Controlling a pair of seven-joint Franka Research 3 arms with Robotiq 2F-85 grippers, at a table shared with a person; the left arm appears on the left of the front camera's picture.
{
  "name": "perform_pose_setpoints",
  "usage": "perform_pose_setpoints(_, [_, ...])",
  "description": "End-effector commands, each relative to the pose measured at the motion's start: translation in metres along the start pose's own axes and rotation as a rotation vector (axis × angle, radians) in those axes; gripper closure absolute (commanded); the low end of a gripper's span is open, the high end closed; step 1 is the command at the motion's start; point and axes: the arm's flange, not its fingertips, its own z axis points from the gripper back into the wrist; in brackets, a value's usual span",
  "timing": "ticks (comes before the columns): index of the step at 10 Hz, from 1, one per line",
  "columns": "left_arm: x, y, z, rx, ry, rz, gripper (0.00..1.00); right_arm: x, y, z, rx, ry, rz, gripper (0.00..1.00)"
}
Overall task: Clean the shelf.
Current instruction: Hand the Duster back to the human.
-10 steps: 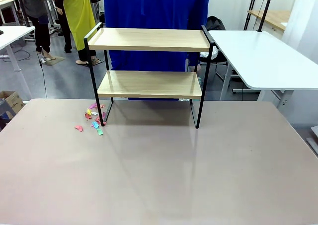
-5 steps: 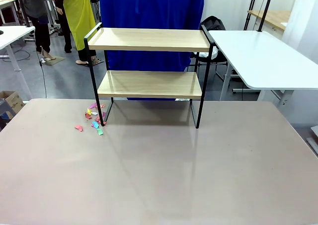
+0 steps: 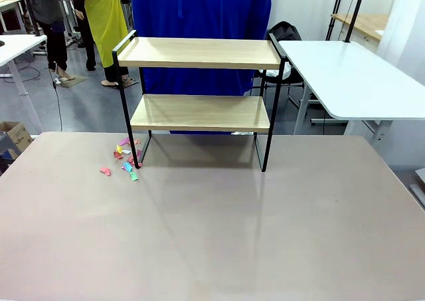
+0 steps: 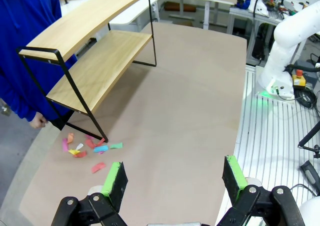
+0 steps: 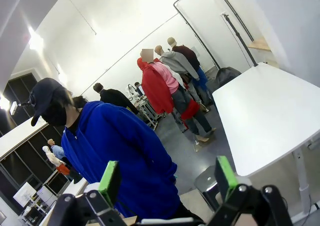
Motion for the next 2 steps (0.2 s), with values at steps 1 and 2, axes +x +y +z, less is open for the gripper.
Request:
perform_pose_setpoints(1, [0.0024, 0.0008, -0.0016, -0.010, -0.022, -0.014, 0.00, -0.0021, -0.0007, 0.0031, -0.004, -0.003, 0.022, 0.00])
perform_pose_setpoints(2, [0.0024, 0.0008, -0.0016, -0.010, -0.022, -0.014, 0.00, -0.0021, -0.0007, 0.0031, -0.004, -0.003, 0.022, 0.00])
